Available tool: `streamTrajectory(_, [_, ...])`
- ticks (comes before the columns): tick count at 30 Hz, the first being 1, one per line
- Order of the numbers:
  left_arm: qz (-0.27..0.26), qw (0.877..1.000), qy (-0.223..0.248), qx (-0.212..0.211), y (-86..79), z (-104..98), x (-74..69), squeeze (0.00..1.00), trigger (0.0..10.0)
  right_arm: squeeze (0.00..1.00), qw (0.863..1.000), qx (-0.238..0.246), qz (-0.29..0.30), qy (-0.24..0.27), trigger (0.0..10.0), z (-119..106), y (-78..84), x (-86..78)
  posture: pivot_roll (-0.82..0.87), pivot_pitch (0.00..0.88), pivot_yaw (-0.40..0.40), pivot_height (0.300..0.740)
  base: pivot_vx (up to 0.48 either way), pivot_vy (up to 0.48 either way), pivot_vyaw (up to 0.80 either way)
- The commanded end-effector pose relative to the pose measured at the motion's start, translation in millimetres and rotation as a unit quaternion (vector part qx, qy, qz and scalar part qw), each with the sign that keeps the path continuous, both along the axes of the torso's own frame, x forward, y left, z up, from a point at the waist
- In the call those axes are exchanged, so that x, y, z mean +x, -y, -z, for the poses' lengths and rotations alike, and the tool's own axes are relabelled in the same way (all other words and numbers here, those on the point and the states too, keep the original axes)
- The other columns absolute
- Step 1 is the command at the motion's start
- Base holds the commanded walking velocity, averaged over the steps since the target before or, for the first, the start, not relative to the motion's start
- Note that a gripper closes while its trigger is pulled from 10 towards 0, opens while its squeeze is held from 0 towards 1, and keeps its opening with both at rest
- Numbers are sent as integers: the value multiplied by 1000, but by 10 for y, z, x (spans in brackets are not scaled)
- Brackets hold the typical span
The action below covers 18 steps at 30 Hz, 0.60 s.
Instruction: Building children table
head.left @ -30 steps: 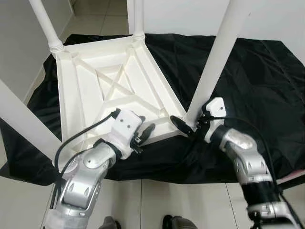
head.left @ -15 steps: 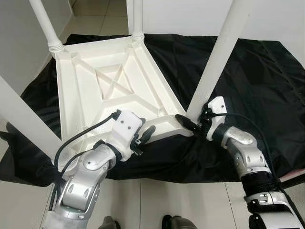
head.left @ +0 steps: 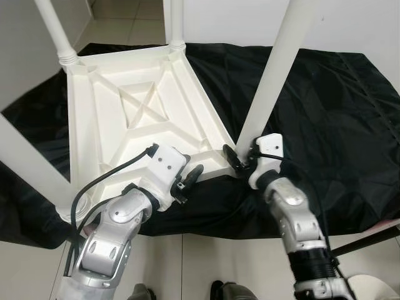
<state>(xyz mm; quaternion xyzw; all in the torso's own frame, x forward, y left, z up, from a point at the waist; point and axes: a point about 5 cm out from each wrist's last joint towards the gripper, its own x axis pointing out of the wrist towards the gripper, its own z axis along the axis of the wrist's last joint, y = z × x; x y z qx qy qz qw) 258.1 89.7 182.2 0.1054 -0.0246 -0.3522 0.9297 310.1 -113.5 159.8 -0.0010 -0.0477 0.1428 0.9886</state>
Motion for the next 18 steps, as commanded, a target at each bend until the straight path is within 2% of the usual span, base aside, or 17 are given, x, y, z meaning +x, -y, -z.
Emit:
streamTrajectory(1, [-12, 1000, -7, -3, 5, 31, 3, 0, 10000, 0, 999, -4, 19, -40, 10000, 152, -49, -48, -18, 153, -8, 740, 0, 0, 0])
streamTrajectory(4, [-12, 1000, -7, -3, 6, 33, 3, 0, 10000, 0, 998, -2, 42, -36, 10000, 150, -82, -74, -18, 152, -8, 740, 0, 0, 0])
streamTrajectory(6, [-9, 1000, -8, -4, 15, 35, -2, 0, 10000, 0, 997, 1, 79, -21, 10000, 130, -162, -134, -19, 145, -3, 740, 0, 0, 0])
streamTrajectory(11, [-7, 1000, -9, -3, 20, 44, -8, 0, 10000, 0, 996, 7, 87, -16, 10000, 110, -143, -146, -25, 139, -2, 740, 0, 0, 0])
streamTrajectory(12, [-6, 1000, -9, -1, 20, 48, -8, 0, 10000, 165, 997, 9, 73, -8, 10000, 94, -143, -162, -24, 138, -2, 740, 0, 0, 0])
streamTrajectory(13, [-6, 1000, -10, 0, 17, 49, -9, 0, 10000, 1000, 998, 16, 68, 1, 10000, 76, -138, -181, -23, 135, 0, 740, 0, 0, 0])
streamTrajectory(14, [-6, 1000, -10, -3, 18, 42, -12, 0, 10000, 1000, 998, 22, 61, 17, 10000, 30, -137, -197, -22, 134, 0, 740, 0, 0, 0])
streamTrajectory(18, [-6, 1000, -11, -10, 27, 36, -20, 0, 10000, 1000, 997, 39, 62, 26, 10000, -31, -134, -223, -22, 130, 0, 740, 0, 0, 0])
